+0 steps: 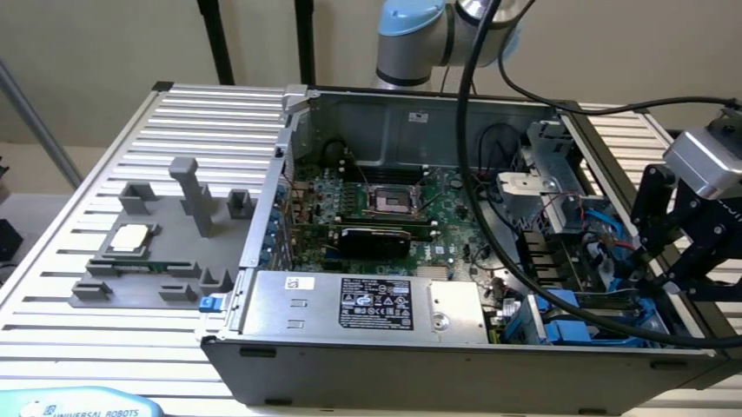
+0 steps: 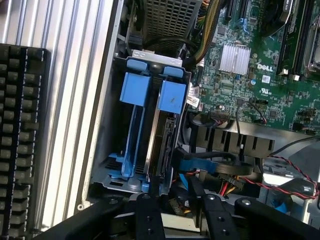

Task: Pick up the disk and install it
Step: 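Insert the first disk wire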

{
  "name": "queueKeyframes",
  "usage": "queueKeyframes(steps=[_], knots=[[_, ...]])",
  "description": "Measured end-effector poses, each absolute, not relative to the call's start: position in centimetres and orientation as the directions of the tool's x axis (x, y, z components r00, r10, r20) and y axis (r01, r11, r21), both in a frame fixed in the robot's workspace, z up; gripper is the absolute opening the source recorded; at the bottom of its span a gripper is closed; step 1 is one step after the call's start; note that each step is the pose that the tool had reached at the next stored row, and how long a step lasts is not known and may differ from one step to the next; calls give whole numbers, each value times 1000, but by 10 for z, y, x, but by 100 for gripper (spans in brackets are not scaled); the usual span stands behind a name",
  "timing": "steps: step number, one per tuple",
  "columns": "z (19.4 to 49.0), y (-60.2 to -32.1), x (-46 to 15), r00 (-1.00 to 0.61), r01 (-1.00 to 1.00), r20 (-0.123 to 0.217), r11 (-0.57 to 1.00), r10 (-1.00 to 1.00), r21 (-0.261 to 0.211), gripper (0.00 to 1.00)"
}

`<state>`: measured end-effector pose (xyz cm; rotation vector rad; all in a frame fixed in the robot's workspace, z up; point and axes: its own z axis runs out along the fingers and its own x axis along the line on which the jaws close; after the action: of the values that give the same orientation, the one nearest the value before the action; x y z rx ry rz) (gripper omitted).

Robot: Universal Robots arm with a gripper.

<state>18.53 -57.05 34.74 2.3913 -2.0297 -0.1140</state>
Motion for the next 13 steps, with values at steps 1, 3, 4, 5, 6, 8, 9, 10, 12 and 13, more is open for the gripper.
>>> queueKeyframes(steps=[1, 3, 4, 5, 6, 8, 9, 10, 12, 13], knots=[[347, -571, 186, 164, -985, -53, -166, -985, 50, 38], [347, -571, 187, 169, -984, -54, -172, -984, 50, 31], [347, -570, 187, 172, -983, -54, -175, -984, 51, 31], [347, -570, 187, 175, -983, -54, -178, -983, 51, 31], [347, -571, 187, 178, -982, -54, -181, -982, 52, 31], [347, -571, 188, 186, -981, -54, -189, -981, 53, 31], [347, -571, 188, 191, -980, -54, -194, -980, 53, 31], [347, -571, 188, 195, -979, -54, -198, -979, 53, 31], [346, -571, 188, 203, -977, -54, -206, -978, 54, 31], [346, -571, 188, 207, -976, -54, -210, -977, 54, 31]])
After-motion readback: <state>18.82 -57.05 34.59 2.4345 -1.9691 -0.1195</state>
